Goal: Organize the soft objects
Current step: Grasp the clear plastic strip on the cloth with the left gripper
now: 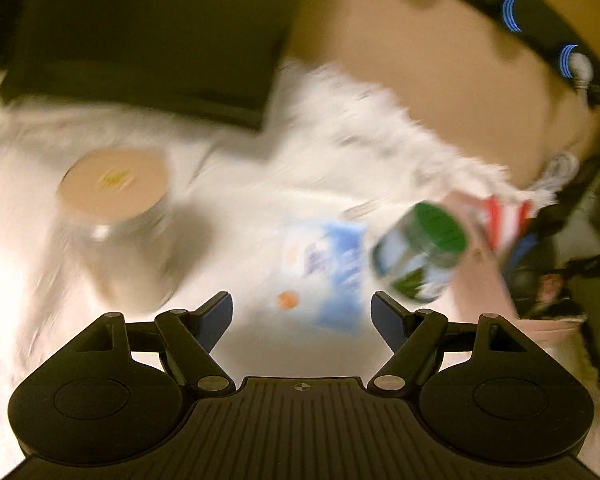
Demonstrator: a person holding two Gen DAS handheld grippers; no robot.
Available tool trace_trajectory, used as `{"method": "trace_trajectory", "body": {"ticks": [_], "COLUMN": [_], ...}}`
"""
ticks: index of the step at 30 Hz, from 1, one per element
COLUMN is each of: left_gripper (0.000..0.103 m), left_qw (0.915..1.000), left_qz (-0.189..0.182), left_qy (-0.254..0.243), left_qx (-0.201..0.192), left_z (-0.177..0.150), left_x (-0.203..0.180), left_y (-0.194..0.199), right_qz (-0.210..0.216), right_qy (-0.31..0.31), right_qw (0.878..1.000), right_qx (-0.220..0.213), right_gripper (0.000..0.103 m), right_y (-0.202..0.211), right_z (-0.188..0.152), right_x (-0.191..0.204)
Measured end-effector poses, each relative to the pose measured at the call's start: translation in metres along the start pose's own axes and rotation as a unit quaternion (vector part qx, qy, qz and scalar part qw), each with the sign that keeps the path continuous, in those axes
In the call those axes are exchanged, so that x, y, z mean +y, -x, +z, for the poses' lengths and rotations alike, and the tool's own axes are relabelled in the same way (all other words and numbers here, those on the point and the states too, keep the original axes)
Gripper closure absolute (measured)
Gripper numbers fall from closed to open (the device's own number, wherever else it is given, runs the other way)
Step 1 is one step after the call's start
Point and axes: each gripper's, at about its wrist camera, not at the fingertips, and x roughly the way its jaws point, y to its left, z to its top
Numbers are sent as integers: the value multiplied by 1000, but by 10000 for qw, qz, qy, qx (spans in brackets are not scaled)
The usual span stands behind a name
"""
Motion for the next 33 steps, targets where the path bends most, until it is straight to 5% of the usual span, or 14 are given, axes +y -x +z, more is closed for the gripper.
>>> {"method": "trace_trajectory", "body": {"ticks": [7, 16, 25, 29, 33], "left_gripper": [22, 22, 22, 22, 22], "left_qw": [9998, 9983, 9974, 9983, 9985], "left_qz": [-154, -426, -665, -566, -453], "left_qy": [-37, -397, -246, 78, 281], "left_qx": [138, 74, 141, 143, 124], "left_z": [-17, -33, -55, -62, -64], "left_x": [11, 18, 54, 78, 96], "left_y": [-8, 10, 43, 49, 51], "right_qz": [568, 1266, 244, -193, -171], "right_qy": [277, 277, 224, 265, 410], "right_qw": [9971, 9886, 9825, 9796, 9851], "right_qx": [-431, 761, 1832, 1980, 1661], "right_gripper": [52, 55, 63, 80, 82], "right_y": [31, -63, -199, -220, -203], "right_z": [39, 82, 95, 87, 83], "right_x": [63, 178, 228, 234, 241]}}
